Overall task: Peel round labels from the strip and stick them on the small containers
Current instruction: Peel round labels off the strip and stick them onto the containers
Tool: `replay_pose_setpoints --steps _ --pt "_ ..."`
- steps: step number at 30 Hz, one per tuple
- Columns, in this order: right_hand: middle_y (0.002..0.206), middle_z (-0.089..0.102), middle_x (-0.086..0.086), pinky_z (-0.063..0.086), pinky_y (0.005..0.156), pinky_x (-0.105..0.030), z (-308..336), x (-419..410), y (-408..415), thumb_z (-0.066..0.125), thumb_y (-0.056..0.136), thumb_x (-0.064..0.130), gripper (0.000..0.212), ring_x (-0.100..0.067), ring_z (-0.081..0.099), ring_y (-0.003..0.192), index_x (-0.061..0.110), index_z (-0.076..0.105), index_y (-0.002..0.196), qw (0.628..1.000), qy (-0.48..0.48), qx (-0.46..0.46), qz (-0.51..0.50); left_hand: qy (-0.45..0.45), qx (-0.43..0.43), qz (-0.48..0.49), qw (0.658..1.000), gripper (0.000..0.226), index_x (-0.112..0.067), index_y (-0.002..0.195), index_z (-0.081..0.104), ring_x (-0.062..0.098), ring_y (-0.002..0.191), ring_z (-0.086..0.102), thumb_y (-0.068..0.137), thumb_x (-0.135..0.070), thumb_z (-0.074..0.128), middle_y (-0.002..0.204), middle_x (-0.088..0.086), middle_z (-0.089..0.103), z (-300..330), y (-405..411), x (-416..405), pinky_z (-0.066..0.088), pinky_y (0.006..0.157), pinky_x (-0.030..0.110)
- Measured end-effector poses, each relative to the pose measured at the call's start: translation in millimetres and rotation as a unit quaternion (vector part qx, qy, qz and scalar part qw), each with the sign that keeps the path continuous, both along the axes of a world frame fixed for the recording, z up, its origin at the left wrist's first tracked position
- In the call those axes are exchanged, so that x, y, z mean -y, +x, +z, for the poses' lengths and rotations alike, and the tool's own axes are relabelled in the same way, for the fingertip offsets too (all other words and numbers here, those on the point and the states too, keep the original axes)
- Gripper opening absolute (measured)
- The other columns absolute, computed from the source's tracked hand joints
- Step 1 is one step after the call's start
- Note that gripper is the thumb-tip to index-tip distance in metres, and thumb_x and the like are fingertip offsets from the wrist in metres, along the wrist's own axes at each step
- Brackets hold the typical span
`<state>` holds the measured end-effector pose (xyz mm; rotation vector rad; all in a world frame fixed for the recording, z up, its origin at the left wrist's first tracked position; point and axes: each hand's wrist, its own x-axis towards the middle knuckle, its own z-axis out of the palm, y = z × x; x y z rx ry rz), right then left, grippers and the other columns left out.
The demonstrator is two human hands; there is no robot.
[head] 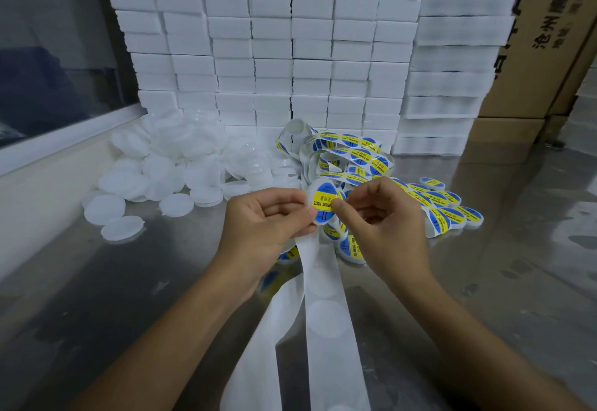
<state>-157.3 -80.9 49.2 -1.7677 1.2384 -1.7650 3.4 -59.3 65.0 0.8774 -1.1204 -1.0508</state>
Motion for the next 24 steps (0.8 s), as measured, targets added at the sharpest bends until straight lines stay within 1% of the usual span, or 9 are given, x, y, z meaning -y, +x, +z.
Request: replay_pose_setpoints --steps 5,8,10,12,14,17,19,22,24 --pt "0.076 0.066 0.014 0.045 0.056 -0.013 -4.3 -0.7 2.7 0.078 0.080 0.033 0.014 -0.006 0.060 0.060 0.026 0.067 0.085 0.999 -0.003 -0.022 -0.028 0.010 -0.056 -0.054 0.997 0.026 -0.004 0.094 0.068 0.028 0.075 0.074 0.070 0.002 0.074 0.073 0.011 0.072 0.4 0.2 -0.3 0.059 0.065 0.026" --pt "0.081 0.068 0.005 0.055 0.062 -0.024 -5.5 -3.7 6.5 0.071 0.078 0.047 0.037 -0.010 0.065 0.066 0.023 0.069 0.106 0.997 0.038 -0.002 0.062 0.003 -0.084 -0.100 0.991 0.041 -0.008 0.105 0.066 0.027 0.080 0.074 0.064 -0.006 0.072 0.067 0.005 0.070 0.4 -1.9 -1.2 0.059 0.071 0.029" --pt "0.080 0.070 -0.006 0.059 0.067 -0.035 -5.2 -5.0 10.1 0.068 0.076 0.049 0.046 -0.018 0.068 0.068 0.022 0.067 0.113 0.991 0.057 0.022 0.115 -0.006 -0.091 -0.122 0.988 0.041 -0.010 0.107 0.067 0.027 0.085 0.074 0.066 -0.006 0.070 0.067 0.004 0.070 -0.4 -4.1 -2.1 0.058 0.073 0.028" --pt "0.073 0.071 -0.011 0.060 0.067 -0.037 -5.1 -4.8 12.4 0.069 0.075 0.046 0.048 -0.023 0.069 0.066 0.017 0.065 0.114 0.989 0.057 0.043 0.130 -0.005 -0.094 -0.129 0.987 0.040 -0.013 0.106 0.068 0.024 0.084 0.074 0.067 -0.006 0.069 0.067 0.003 0.071 -0.3 -4.4 -2.2 0.058 0.073 0.027" --pt "0.070 0.071 -0.011 0.059 0.062 -0.033 -4.0 -3.9 12.4 0.069 0.079 0.039 0.040 -0.022 0.069 0.062 0.014 0.065 0.111 0.988 0.056 0.060 0.128 0.001 -0.098 -0.131 0.987 0.039 -0.016 0.104 0.069 0.022 0.081 0.074 0.066 -0.005 0.069 0.069 0.004 0.071 -0.3 -3.6 -2.0 0.058 0.072 0.026" --pt "0.061 0.070 0.000 0.052 0.052 -0.022 -5.4 -0.6 8.9 0.062 0.094 0.016 0.009 -0.012 0.062 0.050 0.015 0.065 0.102 0.987 0.042 0.081 0.135 0.013 -0.093 -0.144 0.985 0.042 -0.015 0.107 0.068 0.027 0.085 0.073 0.066 -0.006 0.069 0.075 0.007 0.073 -1.2 -2.7 -1.8 0.058 0.074 0.027" --pt "0.055 0.067 0.007 0.046 0.047 -0.017 -6.7 0.5 6.4 0.057 0.097 0.009 0.009 -0.006 0.057 0.044 0.015 0.064 0.097 0.988 0.036 0.076 0.129 0.020 -0.089 -0.153 0.984 0.043 -0.014 0.110 0.068 0.032 0.089 0.073 0.068 -0.007 0.068 0.080 0.009 0.074 -1.6 -2.5 -2.1 0.058 0.074 0.027" --pt "0.055 0.067 0.003 0.045 0.046 -0.017 -6.8 -0.5 5.9 0.062 0.094 0.014 0.002 -0.008 0.057 0.043 0.014 0.064 0.095 0.989 0.040 0.065 0.129 0.027 -0.081 -0.148 0.985 0.042 -0.015 0.108 0.068 0.031 0.087 0.073 0.067 -0.007 0.068 0.081 0.010 0.074 -2.1 -2.6 -2.1 0.058 0.073 0.026" --pt "0.055 0.066 -0.004 0.047 0.047 -0.023 -6.5 -2.9 8.5 0.072 0.084 0.031 0.022 -0.013 0.059 0.046 0.015 0.063 0.095 0.989 0.043 0.074 0.120 0.022 -0.071 -0.145 0.987 0.041 -0.015 0.106 0.068 0.025 0.081 0.074 0.066 -0.007 0.068 0.075 0.006 0.073 -2.4 -3.4 -2.4 0.058 0.071 0.025"
